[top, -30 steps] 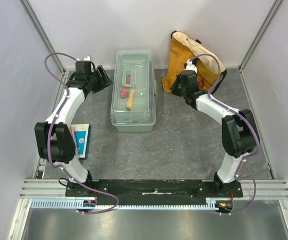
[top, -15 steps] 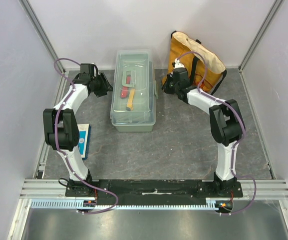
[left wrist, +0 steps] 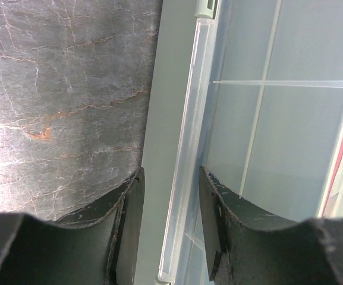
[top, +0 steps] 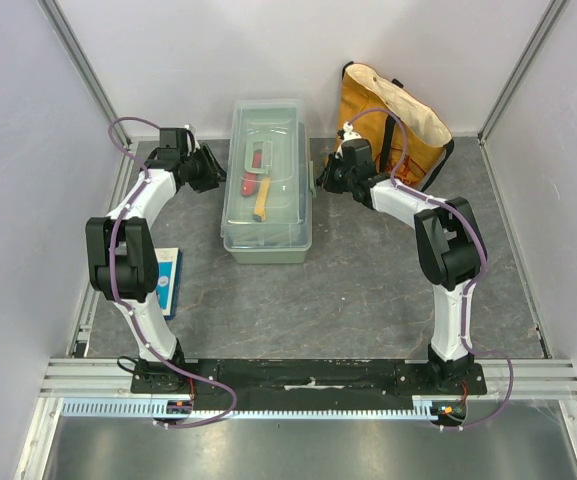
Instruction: Pack the tool kit
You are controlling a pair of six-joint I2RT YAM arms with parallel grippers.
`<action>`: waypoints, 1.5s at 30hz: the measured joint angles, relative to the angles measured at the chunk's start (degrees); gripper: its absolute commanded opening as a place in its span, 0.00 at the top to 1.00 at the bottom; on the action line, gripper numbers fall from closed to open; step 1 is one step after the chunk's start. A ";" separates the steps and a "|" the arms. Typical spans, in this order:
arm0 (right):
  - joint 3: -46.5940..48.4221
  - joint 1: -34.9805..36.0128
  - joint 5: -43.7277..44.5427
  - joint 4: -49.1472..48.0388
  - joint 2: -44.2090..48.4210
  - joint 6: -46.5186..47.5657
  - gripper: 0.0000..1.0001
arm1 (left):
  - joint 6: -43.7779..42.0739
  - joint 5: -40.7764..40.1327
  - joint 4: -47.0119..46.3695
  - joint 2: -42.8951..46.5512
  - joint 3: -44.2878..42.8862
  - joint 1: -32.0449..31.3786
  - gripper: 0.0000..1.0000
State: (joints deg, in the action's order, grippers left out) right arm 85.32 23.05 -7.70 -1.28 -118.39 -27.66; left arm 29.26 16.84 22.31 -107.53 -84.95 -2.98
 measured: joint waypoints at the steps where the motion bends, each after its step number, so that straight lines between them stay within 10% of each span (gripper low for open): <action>1: -0.07 -0.02 -0.17 -0.31 0.00 -0.13 1.00 | 0.00 0.15 -0.09 0.00 0.02 0.02 0.52; 32: -8.74 -1.16 -4.09 -13.68 -0.02 -6.80 1.00 | 0.00 9.40 -8.26 -1.07 3.39 0.66 0.55; 45: -12.28 -3.76 10.69 -0.55 13.49 -1.38 0.62 | -0.02 -4.57 2.19 8.02 4.26 1.68 0.33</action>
State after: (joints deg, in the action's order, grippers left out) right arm 73.03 19.29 2.98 -1.83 -104.90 -29.04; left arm 29.23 12.27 24.49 -99.50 -80.68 -1.30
